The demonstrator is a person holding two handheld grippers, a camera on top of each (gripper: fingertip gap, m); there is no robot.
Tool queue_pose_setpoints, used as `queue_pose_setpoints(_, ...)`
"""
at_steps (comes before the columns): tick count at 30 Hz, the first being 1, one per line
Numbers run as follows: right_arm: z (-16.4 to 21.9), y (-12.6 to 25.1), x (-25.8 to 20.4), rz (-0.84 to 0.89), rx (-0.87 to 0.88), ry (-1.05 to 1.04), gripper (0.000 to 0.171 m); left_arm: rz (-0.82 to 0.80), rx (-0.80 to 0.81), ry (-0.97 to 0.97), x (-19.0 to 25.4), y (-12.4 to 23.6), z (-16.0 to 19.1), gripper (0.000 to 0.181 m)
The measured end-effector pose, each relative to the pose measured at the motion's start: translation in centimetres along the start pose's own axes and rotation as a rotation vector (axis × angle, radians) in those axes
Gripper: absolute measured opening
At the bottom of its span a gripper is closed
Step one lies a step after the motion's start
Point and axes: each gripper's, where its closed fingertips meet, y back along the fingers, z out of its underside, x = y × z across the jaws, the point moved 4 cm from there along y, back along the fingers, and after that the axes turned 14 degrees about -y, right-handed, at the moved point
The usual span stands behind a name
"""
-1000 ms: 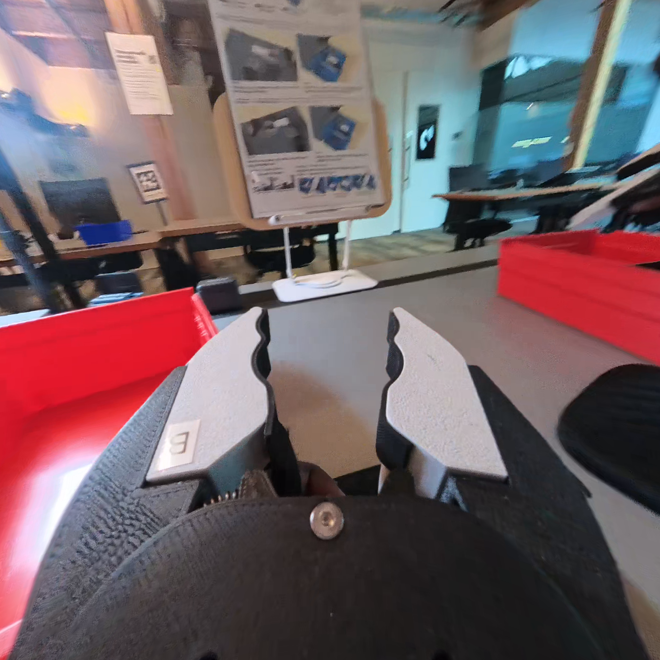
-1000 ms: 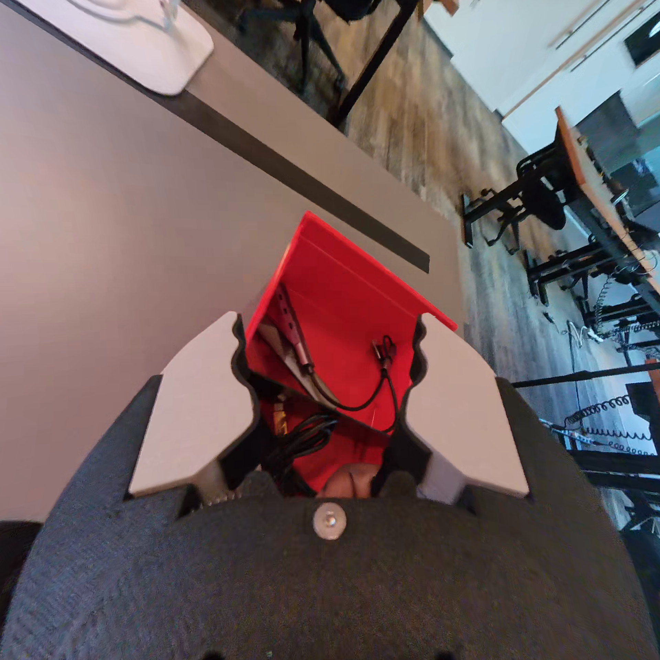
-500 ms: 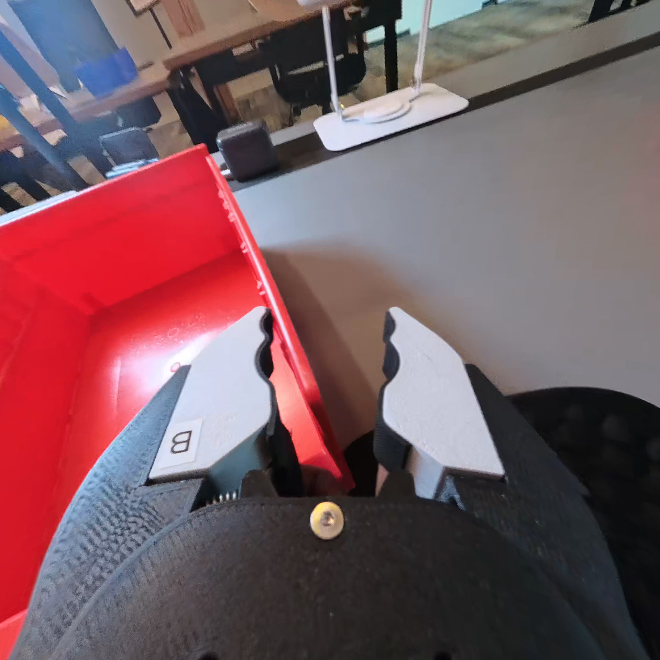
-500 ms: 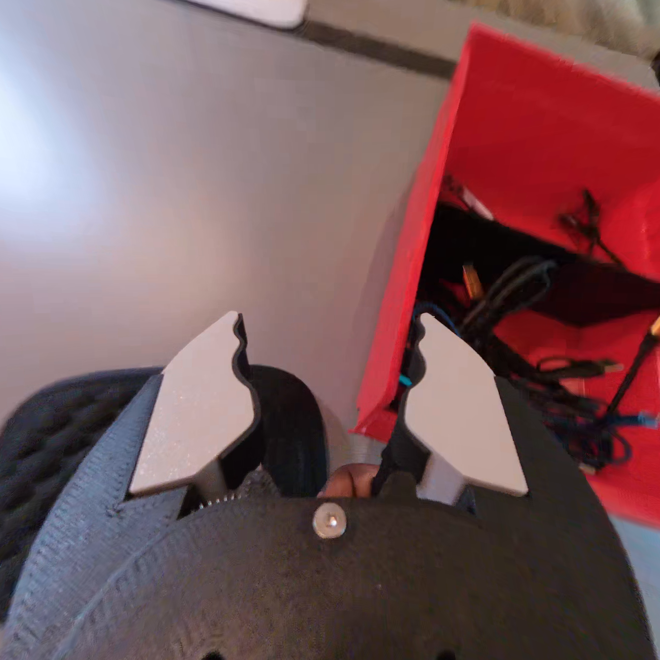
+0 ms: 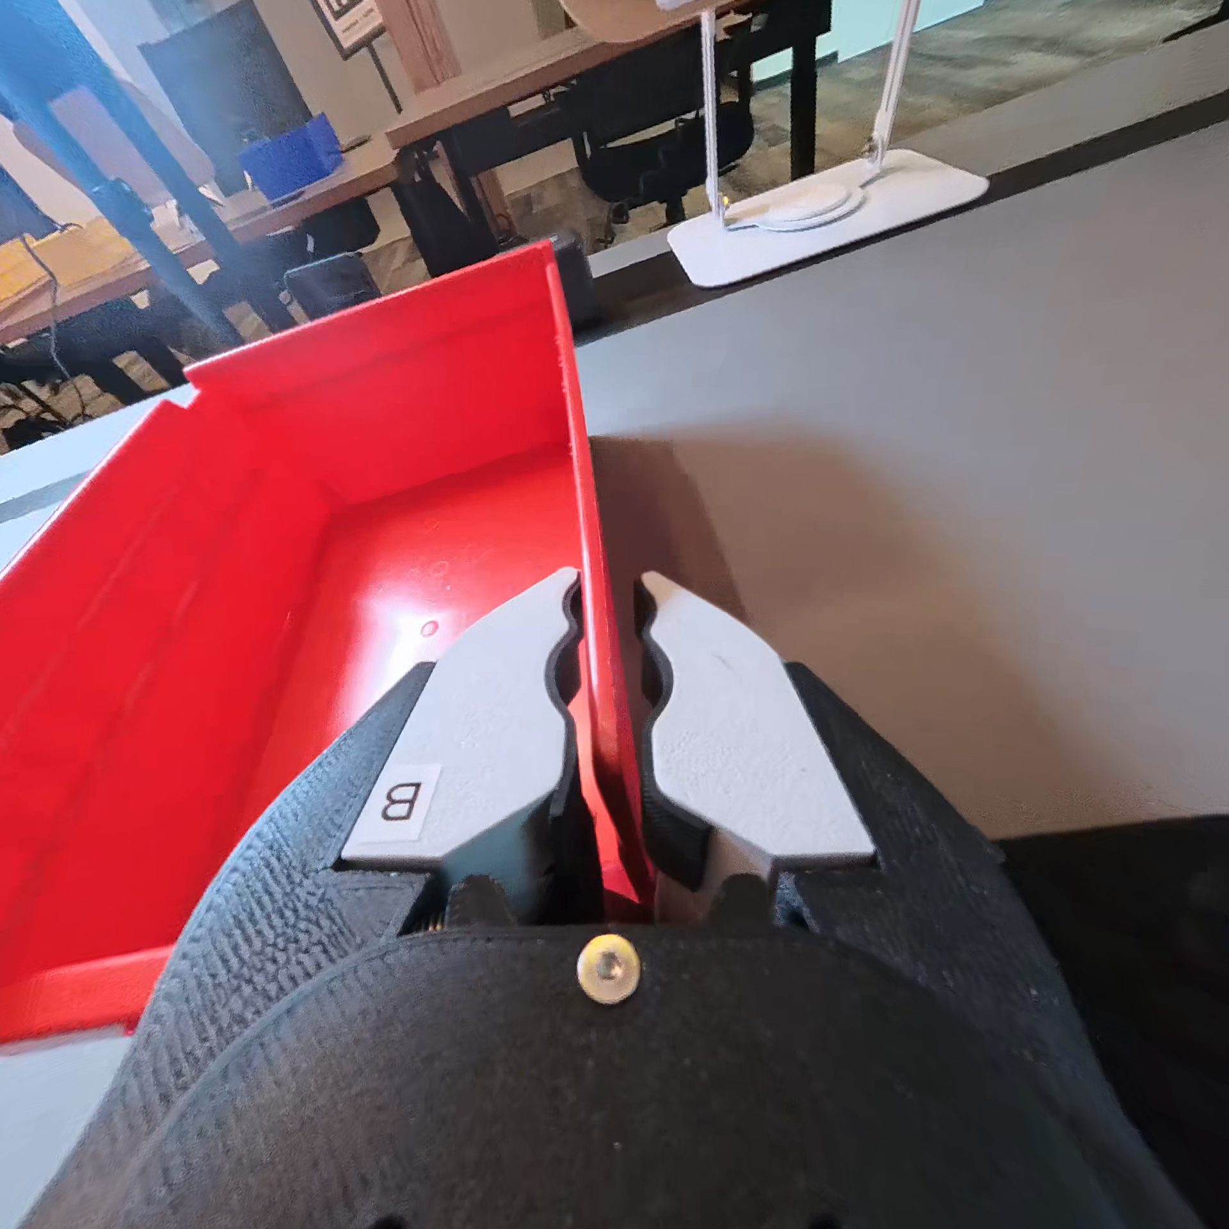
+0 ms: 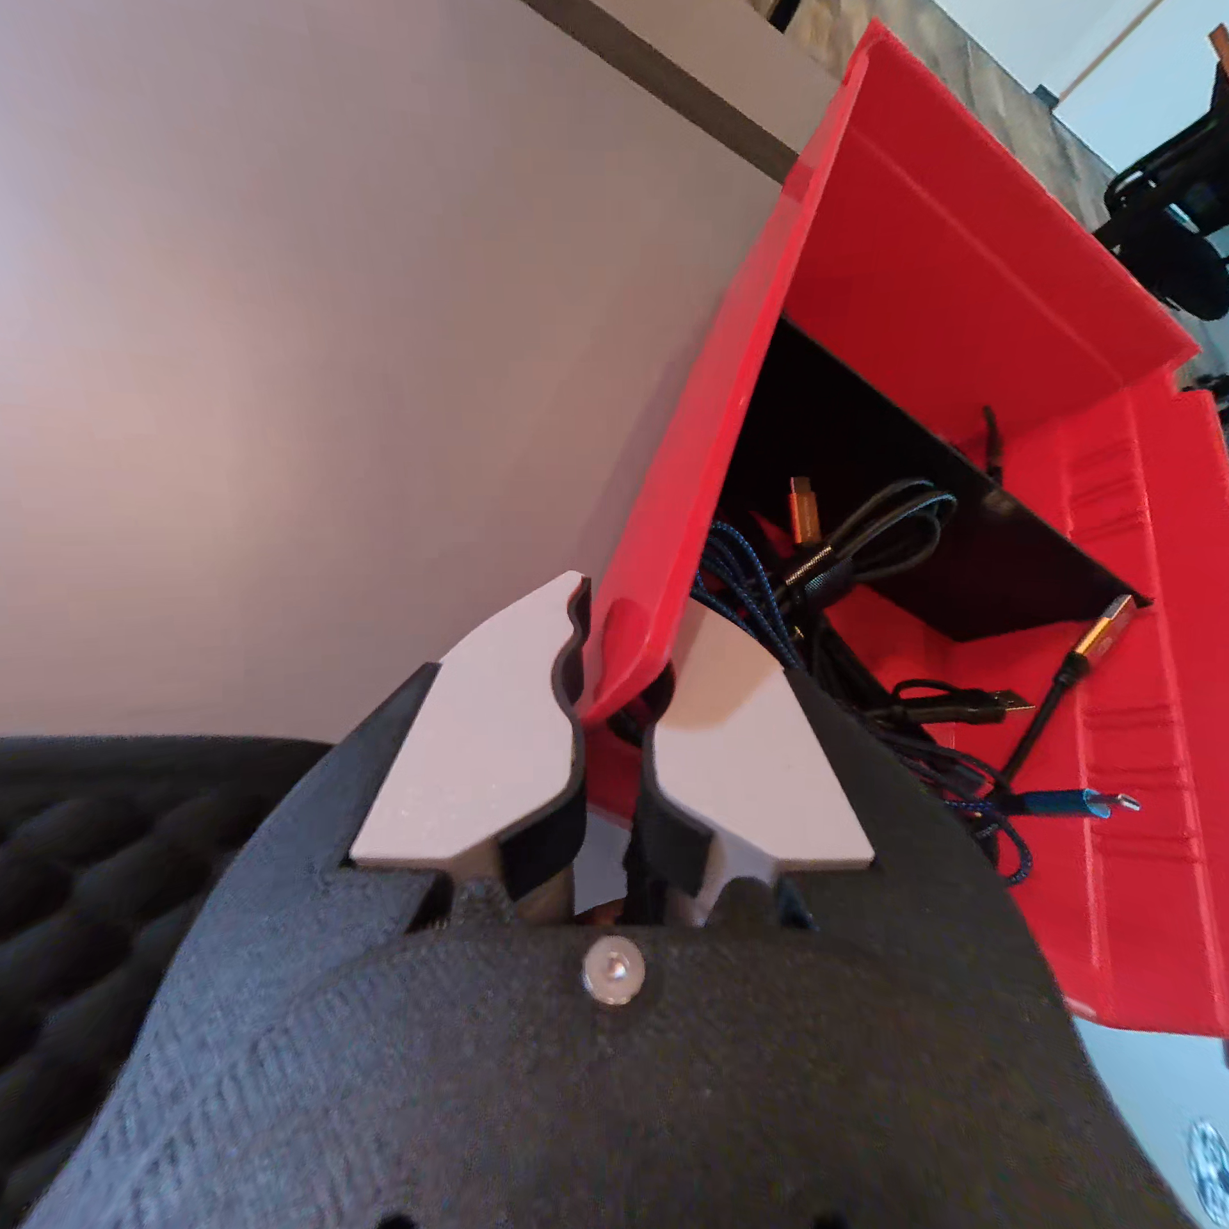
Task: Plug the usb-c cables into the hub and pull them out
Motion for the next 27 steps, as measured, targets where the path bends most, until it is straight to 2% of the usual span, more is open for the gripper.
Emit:
queue_pose_setpoints(8, -1.5, -1.6, -1.5, 0.01, 0.027, -0.022, 0.011, -0.052, -0.004, -0.026, 2.3, -2.0, -1.8, 0.023)
queue_pose_setpoints(15, -1.5, -1.6, -1.8, -0.025, 0.047, -0.013, 0.014, -0.035, 0.039, 0.009, 2.0, -2.1, -1.8, 0.013)
queue_pose_setpoints(19, -1.5, -1.8, -2.1, -0.042, 0.085, -0.016, 0.017, -0.032, 0.032, -0.042, 2.7, -2.3, -2.1, 0.024)
queue_pose_setpoints(22, -1.6, -1.9, -2.4, -0.053, 0.091, 0.003, 0.019, -0.035, 0.02, -0.049, 3.0, -2.5, -2.3, 0.025)
queue_pose_setpoints(27, -1.3, -1.9, -2.6, 0.004, 0.178, 0.145, 0.022, -0.074, 0.061, -0.105, 3.4, -2.1, -2.5, 0.034)
